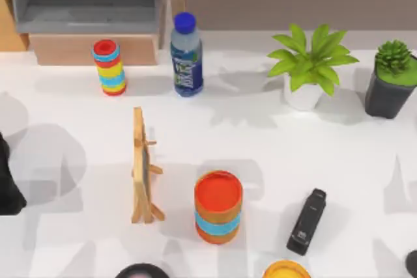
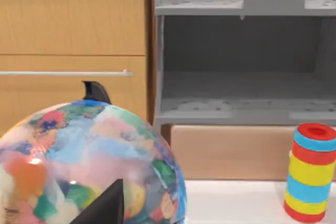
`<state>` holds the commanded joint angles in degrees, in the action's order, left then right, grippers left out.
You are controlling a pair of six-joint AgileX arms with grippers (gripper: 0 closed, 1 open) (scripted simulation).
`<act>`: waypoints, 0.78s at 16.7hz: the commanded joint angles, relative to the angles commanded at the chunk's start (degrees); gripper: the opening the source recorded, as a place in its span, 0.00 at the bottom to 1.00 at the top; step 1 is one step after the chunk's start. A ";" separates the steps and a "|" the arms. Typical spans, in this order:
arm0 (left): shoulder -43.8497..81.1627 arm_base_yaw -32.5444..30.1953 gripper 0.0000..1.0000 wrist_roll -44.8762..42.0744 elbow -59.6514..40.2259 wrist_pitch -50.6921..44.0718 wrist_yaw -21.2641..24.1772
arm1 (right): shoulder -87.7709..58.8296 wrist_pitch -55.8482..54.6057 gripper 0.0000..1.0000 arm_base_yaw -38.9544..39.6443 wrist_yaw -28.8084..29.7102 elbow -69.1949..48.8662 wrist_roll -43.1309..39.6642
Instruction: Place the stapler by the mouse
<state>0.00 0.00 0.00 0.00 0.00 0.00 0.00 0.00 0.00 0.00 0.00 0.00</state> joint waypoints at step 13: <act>0.00 0.00 1.00 0.00 0.00 0.00 0.00 | -34.51 18.53 1.00 12.79 0.05 -22.67 21.95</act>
<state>0.00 0.00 0.00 0.00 0.00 0.00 -34.51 18.53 12.79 0.05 -22.67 21.95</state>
